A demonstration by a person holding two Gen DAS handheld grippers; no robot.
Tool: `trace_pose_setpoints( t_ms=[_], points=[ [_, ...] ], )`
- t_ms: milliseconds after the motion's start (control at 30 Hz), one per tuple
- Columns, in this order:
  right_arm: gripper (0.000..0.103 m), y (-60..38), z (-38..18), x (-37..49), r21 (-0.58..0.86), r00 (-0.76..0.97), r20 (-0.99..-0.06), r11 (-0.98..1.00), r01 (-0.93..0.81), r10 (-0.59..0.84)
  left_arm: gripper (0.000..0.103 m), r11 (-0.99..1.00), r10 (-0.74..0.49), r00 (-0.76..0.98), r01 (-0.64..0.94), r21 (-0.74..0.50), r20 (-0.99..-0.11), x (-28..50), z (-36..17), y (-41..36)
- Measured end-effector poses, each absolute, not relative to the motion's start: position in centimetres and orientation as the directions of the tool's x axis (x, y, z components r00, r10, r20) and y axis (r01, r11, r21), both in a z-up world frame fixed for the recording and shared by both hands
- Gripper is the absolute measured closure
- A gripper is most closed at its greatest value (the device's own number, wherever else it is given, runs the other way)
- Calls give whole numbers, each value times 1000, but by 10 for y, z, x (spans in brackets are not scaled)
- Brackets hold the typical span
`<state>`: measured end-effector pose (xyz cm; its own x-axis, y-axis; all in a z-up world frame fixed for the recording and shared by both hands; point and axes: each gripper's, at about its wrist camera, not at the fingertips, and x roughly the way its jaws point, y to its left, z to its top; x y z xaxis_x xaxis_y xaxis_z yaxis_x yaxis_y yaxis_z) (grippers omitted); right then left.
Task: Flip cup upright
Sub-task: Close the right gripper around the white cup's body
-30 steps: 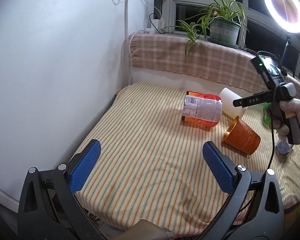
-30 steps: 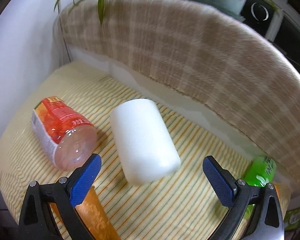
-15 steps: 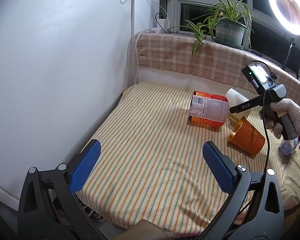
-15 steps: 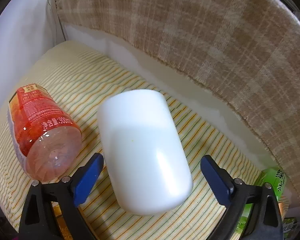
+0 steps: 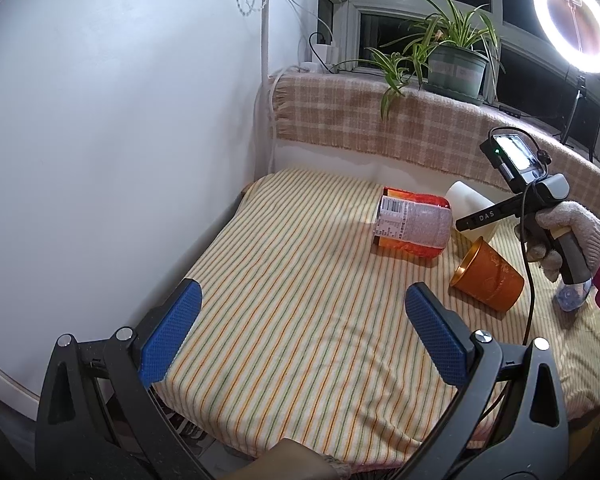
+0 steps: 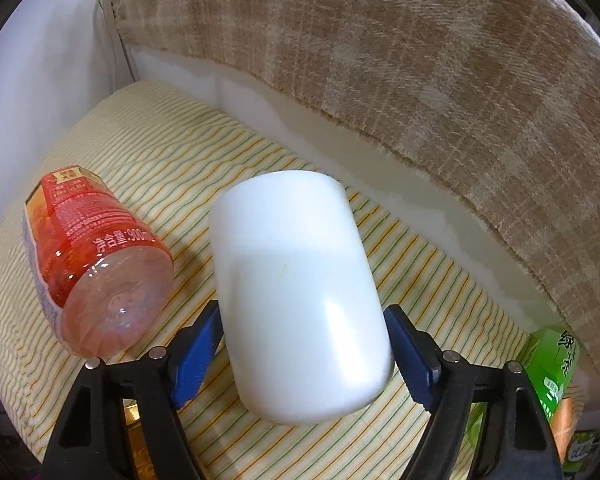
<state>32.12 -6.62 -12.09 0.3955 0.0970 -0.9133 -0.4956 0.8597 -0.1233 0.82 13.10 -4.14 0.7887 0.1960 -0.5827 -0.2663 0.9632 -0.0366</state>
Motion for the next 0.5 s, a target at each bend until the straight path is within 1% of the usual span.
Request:
trace_pose_setpoints(
  t_ms=[500],
  points=[
    [27,-106,-82,284,-104,458,-881,896,-432,119,0,972,161,809,-229,-51,-566,0,-39,120]
  ],
)
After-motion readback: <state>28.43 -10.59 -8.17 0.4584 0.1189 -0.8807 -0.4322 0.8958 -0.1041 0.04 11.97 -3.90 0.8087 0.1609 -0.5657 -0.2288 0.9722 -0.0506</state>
